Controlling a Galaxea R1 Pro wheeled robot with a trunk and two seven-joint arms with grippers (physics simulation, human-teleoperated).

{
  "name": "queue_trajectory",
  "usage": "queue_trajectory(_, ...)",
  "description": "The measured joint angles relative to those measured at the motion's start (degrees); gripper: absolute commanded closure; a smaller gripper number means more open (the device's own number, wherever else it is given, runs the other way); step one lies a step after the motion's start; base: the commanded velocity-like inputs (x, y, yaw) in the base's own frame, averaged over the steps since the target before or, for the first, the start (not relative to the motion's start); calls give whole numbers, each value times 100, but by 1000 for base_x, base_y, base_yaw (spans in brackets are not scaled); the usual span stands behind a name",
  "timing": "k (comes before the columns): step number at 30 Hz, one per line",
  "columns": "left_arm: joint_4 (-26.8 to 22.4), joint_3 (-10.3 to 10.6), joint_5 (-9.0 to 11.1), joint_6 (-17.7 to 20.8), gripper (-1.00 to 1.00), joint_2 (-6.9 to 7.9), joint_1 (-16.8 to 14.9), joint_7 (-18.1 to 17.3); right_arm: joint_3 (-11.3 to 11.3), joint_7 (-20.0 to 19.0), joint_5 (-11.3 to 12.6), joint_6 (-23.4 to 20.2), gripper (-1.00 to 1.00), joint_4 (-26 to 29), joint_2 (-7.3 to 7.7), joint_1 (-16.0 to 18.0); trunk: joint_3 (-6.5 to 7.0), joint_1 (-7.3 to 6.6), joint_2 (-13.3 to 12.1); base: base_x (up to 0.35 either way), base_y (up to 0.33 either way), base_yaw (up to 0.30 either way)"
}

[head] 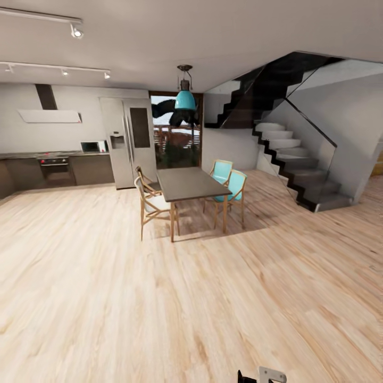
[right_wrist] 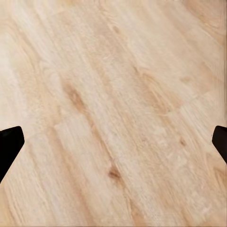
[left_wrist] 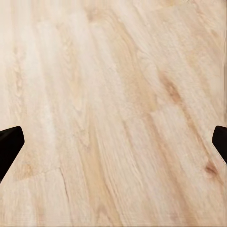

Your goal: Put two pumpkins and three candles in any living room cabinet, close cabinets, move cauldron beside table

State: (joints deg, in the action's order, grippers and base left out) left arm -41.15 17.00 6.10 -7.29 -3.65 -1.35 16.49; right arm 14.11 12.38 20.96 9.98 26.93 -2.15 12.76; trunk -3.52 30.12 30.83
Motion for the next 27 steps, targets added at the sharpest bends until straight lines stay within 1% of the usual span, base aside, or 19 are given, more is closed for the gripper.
queue_trajectory(27, 0, 0, -2, 0, -100, 0, 0, -4, 0, -6, 2, 0, -100, 0, 0, 0, -170, 0, 0, 310, 0, -218)
